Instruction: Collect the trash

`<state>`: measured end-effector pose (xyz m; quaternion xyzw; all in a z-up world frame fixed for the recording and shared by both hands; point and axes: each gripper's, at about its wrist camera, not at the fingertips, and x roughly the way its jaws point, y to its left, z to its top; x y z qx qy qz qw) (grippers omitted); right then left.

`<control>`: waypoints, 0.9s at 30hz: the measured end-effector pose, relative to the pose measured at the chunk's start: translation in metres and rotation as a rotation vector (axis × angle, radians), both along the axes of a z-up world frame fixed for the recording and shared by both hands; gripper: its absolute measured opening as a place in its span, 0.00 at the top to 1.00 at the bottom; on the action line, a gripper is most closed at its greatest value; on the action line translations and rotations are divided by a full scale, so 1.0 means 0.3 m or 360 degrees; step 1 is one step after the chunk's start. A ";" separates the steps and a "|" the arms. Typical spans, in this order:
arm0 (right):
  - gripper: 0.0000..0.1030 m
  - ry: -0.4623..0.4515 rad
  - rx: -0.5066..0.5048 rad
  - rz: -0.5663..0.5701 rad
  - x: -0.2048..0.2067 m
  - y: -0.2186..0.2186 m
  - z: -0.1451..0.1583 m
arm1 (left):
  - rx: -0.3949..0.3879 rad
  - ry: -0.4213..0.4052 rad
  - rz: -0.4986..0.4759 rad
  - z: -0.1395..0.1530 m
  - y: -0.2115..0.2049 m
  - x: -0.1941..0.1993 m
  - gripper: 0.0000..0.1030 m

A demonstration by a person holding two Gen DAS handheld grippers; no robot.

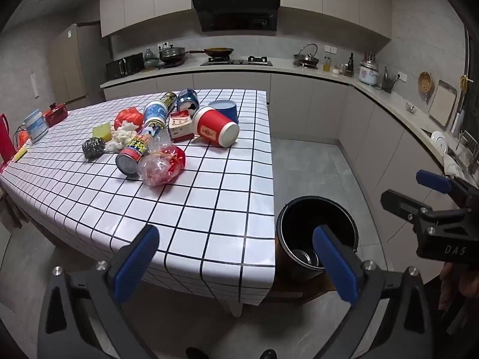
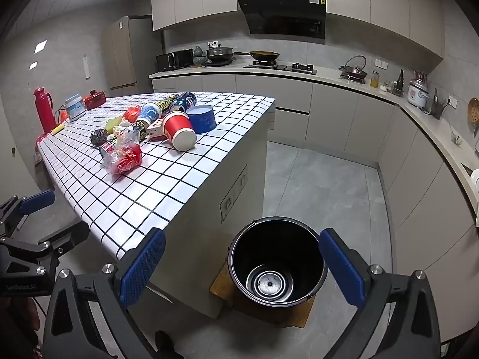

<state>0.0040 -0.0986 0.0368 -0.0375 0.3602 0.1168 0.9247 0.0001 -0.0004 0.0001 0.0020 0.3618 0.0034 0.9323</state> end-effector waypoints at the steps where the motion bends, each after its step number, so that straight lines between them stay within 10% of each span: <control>1: 0.00 0.0003 0.0000 0.0000 0.000 -0.001 0.001 | 0.0004 0.0000 0.0000 -0.001 -0.001 0.000 0.00; 27: 0.00 -0.0009 -0.0020 -0.0001 -0.014 0.018 0.023 | -0.0045 -0.0028 -0.0002 0.010 0.040 0.000 0.00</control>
